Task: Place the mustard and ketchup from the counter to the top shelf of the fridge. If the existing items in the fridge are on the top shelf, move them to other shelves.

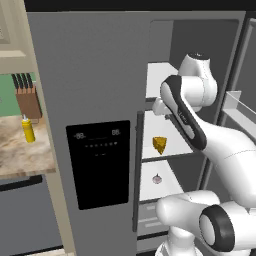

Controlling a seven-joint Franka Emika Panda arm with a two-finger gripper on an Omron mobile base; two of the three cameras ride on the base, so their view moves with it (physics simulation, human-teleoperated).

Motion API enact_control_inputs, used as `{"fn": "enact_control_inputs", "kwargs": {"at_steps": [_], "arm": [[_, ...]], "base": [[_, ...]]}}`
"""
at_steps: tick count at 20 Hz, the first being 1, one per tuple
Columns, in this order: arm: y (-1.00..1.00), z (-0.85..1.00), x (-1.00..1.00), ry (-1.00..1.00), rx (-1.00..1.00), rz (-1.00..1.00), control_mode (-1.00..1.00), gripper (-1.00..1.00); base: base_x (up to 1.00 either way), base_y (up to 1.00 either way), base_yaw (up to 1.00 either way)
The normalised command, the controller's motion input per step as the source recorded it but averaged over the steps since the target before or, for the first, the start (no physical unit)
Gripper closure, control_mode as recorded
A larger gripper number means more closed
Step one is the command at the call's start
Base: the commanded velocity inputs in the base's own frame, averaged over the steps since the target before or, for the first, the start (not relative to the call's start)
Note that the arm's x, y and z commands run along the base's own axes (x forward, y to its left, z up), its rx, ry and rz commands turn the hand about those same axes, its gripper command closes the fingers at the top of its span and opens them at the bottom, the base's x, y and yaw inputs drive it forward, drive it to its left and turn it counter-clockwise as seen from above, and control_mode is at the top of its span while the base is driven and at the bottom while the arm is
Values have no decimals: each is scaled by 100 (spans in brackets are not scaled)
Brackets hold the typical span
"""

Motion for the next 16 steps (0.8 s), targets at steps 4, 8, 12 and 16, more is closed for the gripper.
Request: {"fn": "enact_control_inputs", "kwargs": {"at_steps": [4, 8, 12, 16], "arm": [[0, 0, -13, -2, 0, 0, -100, -100], [0, 0, -57, -6, 0, 0, -100, -100], [0, 0, -57, -1, 0, 0, -100, -100], [0, 0, -39, 0, 0, 0, -100, -100]], "base": [[0, 0, 0], [0, 0, 0], [0, 0, 0], [0, 0, 0]]}}
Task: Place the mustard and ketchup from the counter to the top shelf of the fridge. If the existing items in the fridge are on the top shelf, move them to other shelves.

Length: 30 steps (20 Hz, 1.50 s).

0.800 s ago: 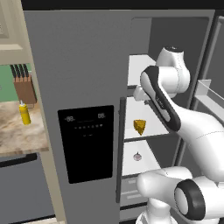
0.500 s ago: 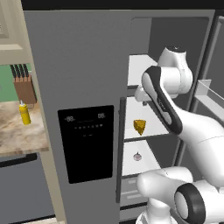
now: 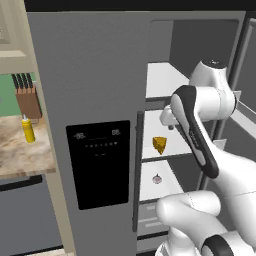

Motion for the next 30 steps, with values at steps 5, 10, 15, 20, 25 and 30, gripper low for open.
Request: {"fn": "enact_control_inputs", "kwargs": {"at_steps": [5, 10, 15, 20, 25, 30], "arm": [[0, 0, -3, 0, 0, 0, -100, -100], [0, 0, 0, 0, 0, 0, -100, -100], [0, 0, -11, 0, 0, 0, 100, -100], [0, 0, 0, 0, 0, 0, 100, -100], [0, 0, 0, 0, 0, 0, 100, -100], [0, 0, 0, 0, 0, 0, 100, -100]], "base": [[0, 0, 0], [0, 0, 0], [-36, 1, 1], [-51, 26, 7], [-15, 87, 8], [0, 100, 2]]}}
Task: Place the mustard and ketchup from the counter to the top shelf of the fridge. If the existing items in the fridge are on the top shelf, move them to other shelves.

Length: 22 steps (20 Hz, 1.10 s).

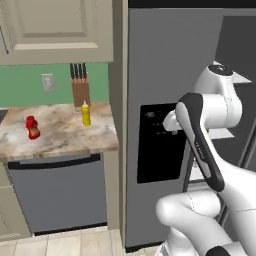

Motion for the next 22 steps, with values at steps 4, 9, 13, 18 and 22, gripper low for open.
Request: {"fn": "enact_control_inputs", "kwargs": {"at_steps": [4, 9, 13, 18, 22], "arm": [[0, 0, 0, 0, 0, 0, 100, -100], [0, 0, 0, 0, 0, 0, 100, -100], [0, 0, 0, 0, 0, 0, 100, -100], [0, 0, 0, 0, 0, 0, 100, -100], [0, 0, 0, 0, 0, 0, 100, -100]], "base": [[0, 100, 1], [4, 99, 0], [14, 90, 0], [38, 86, 0], [67, 63, 0]]}}
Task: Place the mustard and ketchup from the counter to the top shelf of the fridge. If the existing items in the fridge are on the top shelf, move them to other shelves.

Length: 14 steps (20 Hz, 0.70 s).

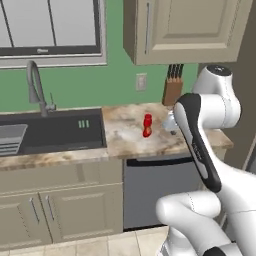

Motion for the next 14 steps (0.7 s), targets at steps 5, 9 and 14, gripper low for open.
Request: {"fn": "enact_control_inputs", "kwargs": {"at_steps": [5, 9, 14], "arm": [[0, 0, 0, 0, 0, 0, 100, -100], [0, 0, 14, 0, 0, 0, -100, -100], [-10, -31, 55, 0, -2, 0, -100, -100]], "base": [[80, 25, 0], [48, 0, 0], [0, 0, 0]]}}
